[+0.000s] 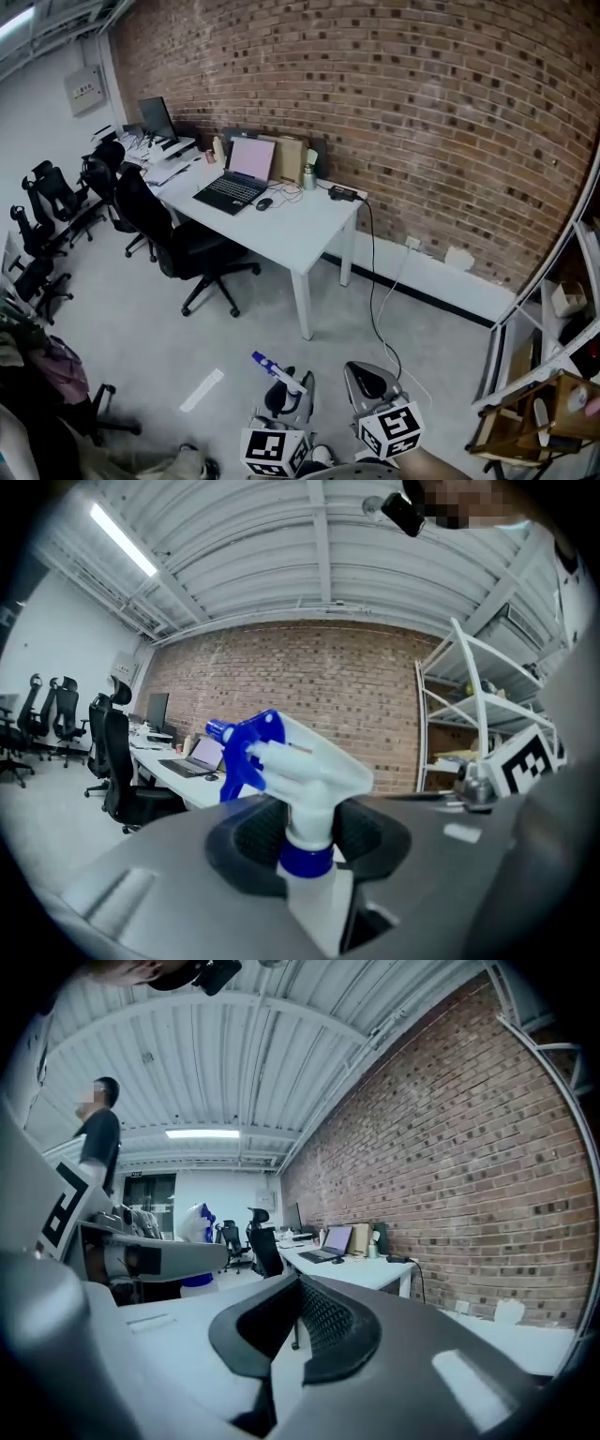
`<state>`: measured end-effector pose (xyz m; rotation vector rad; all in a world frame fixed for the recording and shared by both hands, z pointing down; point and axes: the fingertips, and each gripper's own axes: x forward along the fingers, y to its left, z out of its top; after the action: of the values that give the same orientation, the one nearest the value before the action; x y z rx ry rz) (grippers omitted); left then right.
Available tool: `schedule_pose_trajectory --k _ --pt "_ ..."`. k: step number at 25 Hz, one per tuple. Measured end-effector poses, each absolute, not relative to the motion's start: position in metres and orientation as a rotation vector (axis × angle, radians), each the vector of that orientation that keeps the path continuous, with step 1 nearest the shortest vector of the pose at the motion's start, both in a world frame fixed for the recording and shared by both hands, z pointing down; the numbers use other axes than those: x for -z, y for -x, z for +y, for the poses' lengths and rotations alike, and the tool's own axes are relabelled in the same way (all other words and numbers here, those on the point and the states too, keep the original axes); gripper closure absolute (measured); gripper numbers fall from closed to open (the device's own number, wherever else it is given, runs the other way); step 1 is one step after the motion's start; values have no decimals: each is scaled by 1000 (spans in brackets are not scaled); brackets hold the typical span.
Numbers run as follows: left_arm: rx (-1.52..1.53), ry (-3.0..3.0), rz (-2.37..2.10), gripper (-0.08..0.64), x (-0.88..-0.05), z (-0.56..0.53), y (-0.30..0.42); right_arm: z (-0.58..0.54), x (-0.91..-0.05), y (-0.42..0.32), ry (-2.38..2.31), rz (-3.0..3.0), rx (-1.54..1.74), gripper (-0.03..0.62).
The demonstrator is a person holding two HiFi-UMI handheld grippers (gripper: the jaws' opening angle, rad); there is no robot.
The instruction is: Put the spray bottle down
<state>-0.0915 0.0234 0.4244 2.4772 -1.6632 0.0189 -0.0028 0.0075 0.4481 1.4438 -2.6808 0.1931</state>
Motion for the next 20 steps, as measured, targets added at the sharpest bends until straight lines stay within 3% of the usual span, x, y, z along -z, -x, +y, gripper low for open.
schedule_pose_trajectory --k 20 --pt "1 -2459 -1716 434 -428 -287 141 -292 -451 54 -1399 -2676 -152 594"
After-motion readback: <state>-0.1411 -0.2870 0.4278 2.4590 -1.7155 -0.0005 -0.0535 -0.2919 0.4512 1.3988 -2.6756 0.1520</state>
